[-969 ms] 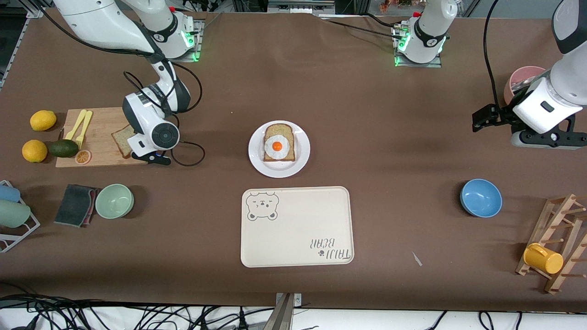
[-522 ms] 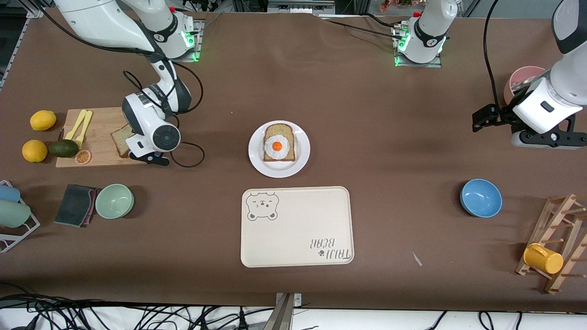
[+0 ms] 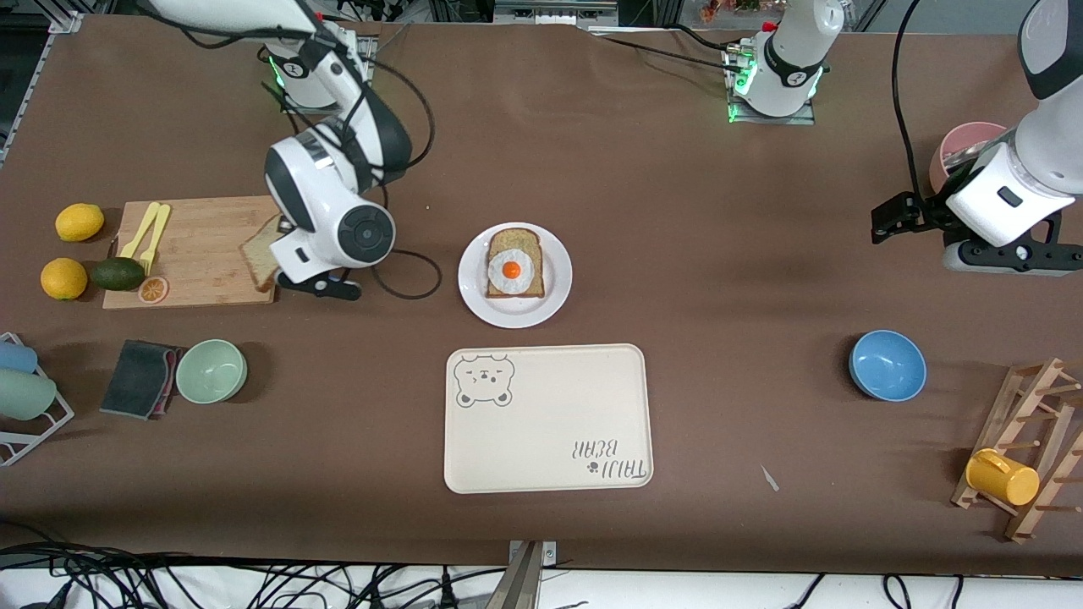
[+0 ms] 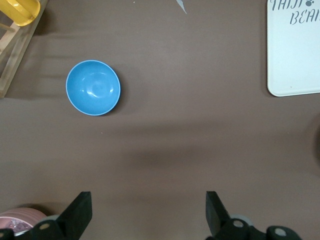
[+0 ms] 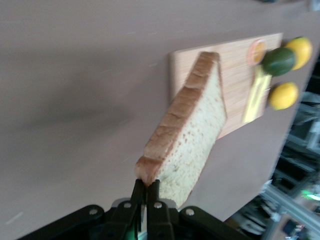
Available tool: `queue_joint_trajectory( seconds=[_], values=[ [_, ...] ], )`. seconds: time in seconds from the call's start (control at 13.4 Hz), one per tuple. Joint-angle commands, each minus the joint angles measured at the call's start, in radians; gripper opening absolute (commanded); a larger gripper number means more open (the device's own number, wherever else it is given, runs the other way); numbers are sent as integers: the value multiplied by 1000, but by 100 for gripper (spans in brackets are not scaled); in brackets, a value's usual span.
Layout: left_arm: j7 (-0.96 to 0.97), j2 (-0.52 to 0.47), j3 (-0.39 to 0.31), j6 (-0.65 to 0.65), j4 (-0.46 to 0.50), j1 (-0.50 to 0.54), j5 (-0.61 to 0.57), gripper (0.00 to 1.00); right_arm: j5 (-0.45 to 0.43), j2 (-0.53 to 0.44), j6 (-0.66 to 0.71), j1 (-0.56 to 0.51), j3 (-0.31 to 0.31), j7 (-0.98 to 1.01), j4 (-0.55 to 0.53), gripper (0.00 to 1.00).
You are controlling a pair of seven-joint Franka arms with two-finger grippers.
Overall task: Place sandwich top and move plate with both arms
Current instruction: 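Carry the bread slice with the right gripper over the egg toast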
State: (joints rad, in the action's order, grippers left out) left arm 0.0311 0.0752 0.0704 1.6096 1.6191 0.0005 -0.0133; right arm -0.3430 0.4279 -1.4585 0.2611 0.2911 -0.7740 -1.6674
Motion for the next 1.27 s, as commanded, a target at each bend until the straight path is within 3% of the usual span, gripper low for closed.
queue_joint_trajectory(
  seconds=[0.0, 0.45, 0.82, 0.97, 1.19],
  values=[
    [6, 1, 3, -8, -13, 4, 18, 100, 97, 153, 114, 87, 0, -116, 274, 0],
    [6, 1, 3, -8, -15, 4, 19, 100, 249, 405, 78, 254, 0, -366, 670, 0],
    [6, 1, 3, -8, -15, 3, 19, 100, 239, 405, -101, 357, -3, -285, 681, 0],
    [6, 1, 3, -8, -15, 4, 19, 100, 121, 408, -106, 418, -6, -177, 676, 0],
    [6, 1, 3, -8, -15, 4, 19, 100, 41, 402, -53, 467, -6, -50, 640, 0]
  ],
)
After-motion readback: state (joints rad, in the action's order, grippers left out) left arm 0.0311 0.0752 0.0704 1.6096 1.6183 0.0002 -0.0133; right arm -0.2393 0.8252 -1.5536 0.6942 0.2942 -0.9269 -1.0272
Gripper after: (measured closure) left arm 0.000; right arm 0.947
